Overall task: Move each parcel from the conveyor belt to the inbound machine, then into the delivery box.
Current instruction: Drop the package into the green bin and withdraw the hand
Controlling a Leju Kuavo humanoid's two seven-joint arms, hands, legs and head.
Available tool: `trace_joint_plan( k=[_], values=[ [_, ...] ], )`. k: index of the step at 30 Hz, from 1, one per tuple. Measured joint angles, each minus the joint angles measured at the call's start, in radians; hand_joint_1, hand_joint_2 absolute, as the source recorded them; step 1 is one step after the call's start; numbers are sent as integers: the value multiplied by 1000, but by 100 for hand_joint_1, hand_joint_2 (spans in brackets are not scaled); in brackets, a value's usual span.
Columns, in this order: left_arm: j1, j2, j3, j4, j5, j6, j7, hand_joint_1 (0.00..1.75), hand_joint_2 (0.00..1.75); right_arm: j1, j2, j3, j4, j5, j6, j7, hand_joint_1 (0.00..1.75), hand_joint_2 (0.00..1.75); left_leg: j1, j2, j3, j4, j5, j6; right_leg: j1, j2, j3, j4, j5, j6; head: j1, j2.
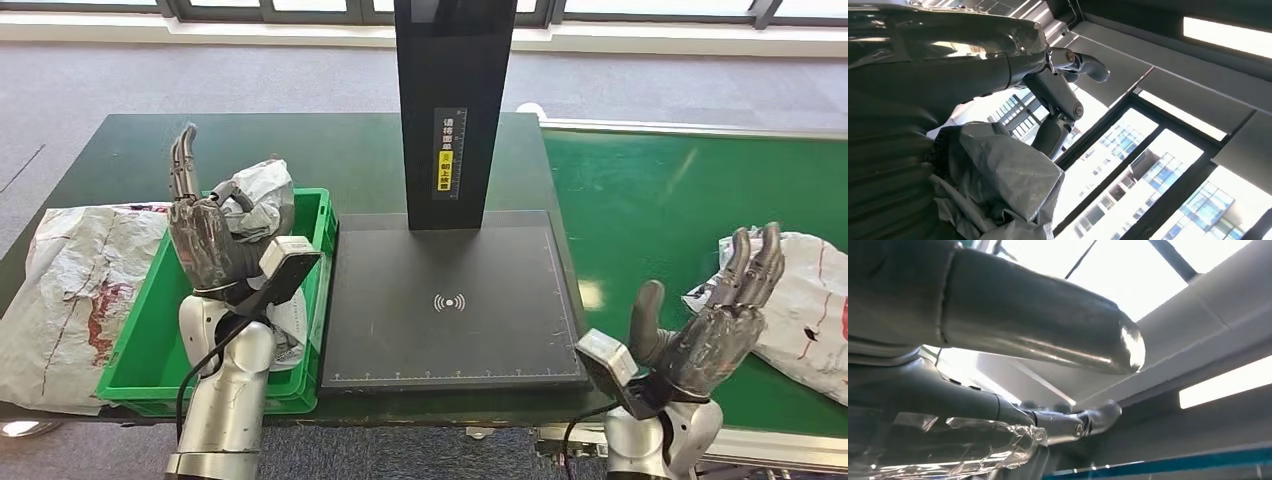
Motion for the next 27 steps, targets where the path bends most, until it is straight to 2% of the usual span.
trace_joint_plan(
  k=[6,10,13,19,23,27],
  values=[
    [4,0,4,-29,118,0,-77,0,175,-131,10,-282,196,157,0,-12,0,0,0,-2,0,0,0,0,0,-3,1,0,0,0,0,0],
    [7,0,11,-44,135,0,-83,0,175,-192,12,-420,294,197,0,-12,0,0,0,-3,0,0,0,0,0,-4,1,0,0,0,0,0],
    [8,0,15,-56,134,0,-74,0,175,-221,13,-489,344,245,0,-13,0,0,0,-3,0,0,0,0,0,-3,1,0,0,0,0,0],
    [10,0,19,-66,103,0,-18,0,175,-287,24,-647,389,421,-1,3,0,0,0,-3,-1,0,0,0,0,-4,1,0,0,0,0,0],
    [10,0,19,-66,49,0,29,0,175,-315,26,-723,411,441,-1,-2,0,0,0,-3,-1,0,0,0,0,-3,1,0,0,0,0,0],
    [10,0,19,-64,36,0,44,0,175,-325,28,-757,424,442,-1,-3,0,0,0,-3,-1,0,0,0,0,-3,0,0,0,0,0,0]
  ],
)
